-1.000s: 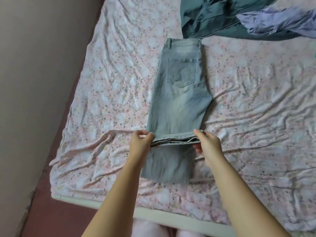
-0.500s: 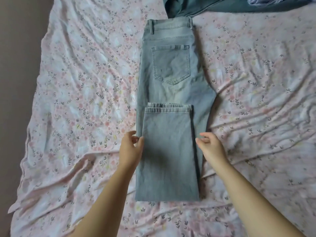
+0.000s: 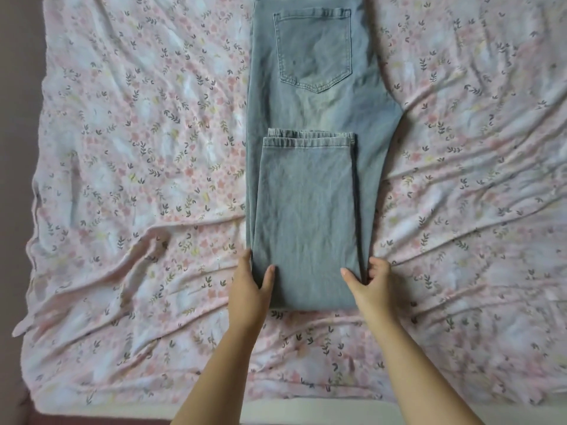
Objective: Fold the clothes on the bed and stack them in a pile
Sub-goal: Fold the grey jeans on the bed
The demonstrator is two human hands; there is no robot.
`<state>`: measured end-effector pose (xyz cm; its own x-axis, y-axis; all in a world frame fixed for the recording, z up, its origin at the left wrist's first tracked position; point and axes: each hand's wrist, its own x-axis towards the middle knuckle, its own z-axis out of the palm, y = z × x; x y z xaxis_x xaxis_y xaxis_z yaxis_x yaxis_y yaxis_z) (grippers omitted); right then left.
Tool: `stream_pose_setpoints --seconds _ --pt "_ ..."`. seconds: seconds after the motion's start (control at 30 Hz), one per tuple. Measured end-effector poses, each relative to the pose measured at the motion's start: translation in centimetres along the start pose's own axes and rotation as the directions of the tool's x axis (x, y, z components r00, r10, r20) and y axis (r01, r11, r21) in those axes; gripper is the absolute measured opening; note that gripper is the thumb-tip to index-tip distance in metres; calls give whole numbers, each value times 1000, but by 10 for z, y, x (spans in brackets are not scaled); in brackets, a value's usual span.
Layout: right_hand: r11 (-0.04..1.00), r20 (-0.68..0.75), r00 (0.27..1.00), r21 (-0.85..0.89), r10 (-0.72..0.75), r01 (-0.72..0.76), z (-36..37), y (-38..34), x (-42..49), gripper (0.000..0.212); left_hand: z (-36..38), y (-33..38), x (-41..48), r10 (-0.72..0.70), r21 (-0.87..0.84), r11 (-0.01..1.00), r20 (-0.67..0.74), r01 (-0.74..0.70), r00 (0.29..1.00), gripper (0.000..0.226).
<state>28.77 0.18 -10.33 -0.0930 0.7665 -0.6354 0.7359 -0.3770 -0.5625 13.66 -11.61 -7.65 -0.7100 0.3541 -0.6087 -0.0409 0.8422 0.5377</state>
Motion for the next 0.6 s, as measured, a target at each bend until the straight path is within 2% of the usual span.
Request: stream_pose_setpoints --seconds 0.1,0.17,0.27,0.37,0.6 --pt "994 138 990 101 15 -29 -13 -12 -4 60 -15 8 -10 43 -44 998 50 -41 998 60" --pt "984 178 983 175 -49 17 -28 -22 -13 58 -28 20 -21 97 -57 994 38 -95 995 57" --pt "959 147 976 257 -160 119 -54 -41 -32 49 -46 44 -43 182 -101 978 0 -181 983 44" --pt "929 83 971 318 -226 189 -81 -53 -62 42 -62 60 -75 199 -193 961 -16 -199 980 32" --pt "939 121 973 307 -198 153 -141 -30 -167 43 -84 42 -189 125 -302 946 3 -118 992 26"
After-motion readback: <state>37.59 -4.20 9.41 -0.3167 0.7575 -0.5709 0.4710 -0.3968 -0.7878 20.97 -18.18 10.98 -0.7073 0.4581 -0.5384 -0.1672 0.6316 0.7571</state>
